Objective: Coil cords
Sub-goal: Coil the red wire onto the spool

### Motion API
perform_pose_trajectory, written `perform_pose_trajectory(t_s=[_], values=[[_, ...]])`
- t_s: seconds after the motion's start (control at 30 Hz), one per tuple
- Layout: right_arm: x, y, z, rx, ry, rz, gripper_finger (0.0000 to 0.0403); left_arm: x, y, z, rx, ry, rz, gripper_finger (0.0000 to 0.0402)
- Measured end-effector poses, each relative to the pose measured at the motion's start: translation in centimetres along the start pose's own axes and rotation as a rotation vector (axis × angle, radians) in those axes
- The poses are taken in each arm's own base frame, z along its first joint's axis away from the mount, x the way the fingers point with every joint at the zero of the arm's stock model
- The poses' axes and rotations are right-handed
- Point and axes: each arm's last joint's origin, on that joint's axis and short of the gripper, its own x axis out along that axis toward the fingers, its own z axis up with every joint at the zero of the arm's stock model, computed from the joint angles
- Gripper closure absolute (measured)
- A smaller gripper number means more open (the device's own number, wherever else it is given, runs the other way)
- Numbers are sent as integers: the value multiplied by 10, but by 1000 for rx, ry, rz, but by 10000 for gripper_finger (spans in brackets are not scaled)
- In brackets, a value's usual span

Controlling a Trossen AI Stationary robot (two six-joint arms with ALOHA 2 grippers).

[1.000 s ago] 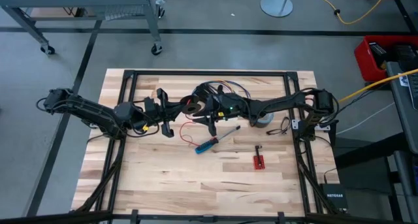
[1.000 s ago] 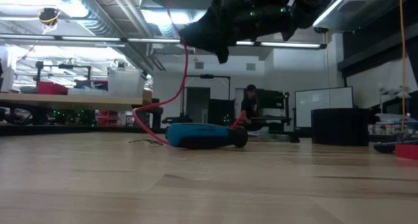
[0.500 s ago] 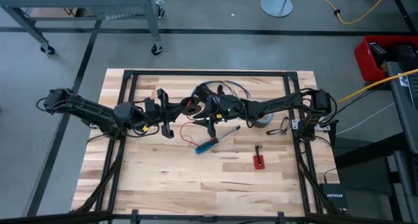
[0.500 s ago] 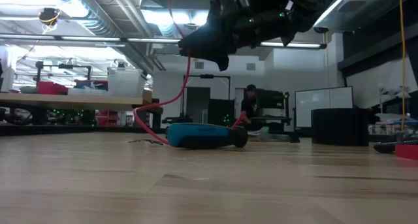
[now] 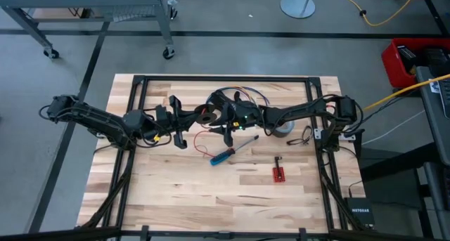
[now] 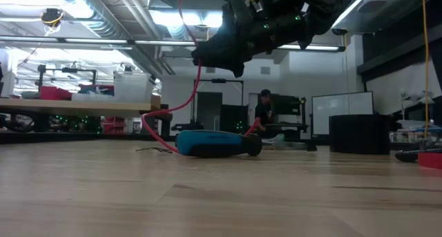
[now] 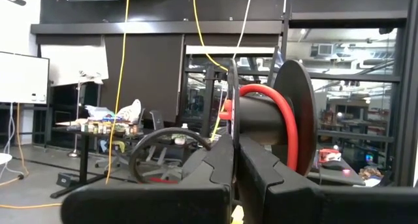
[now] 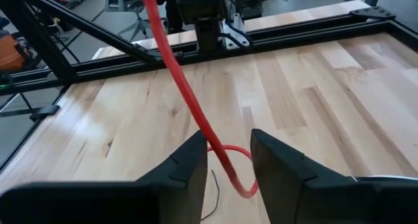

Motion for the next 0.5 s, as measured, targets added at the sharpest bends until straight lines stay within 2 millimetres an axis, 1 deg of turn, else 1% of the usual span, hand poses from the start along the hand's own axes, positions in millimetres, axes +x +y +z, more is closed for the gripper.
perform_pose_trajectory(t_s=[0.13, 0.33, 0.37, 0.5], values=[[0, 0, 0, 0, 0, 0, 307, 0, 0, 0, 0, 0, 0, 401], [0, 0, 0, 0, 1, 0, 386, 0, 0, 0, 0, 0, 0, 401], [0, 0, 0, -3, 4, 0, 390, 0, 0, 0, 0, 1, 0, 401], [-2, -1, -2, 2, 34, -7, 384, 0, 0, -1, 4, 9, 0, 401]])
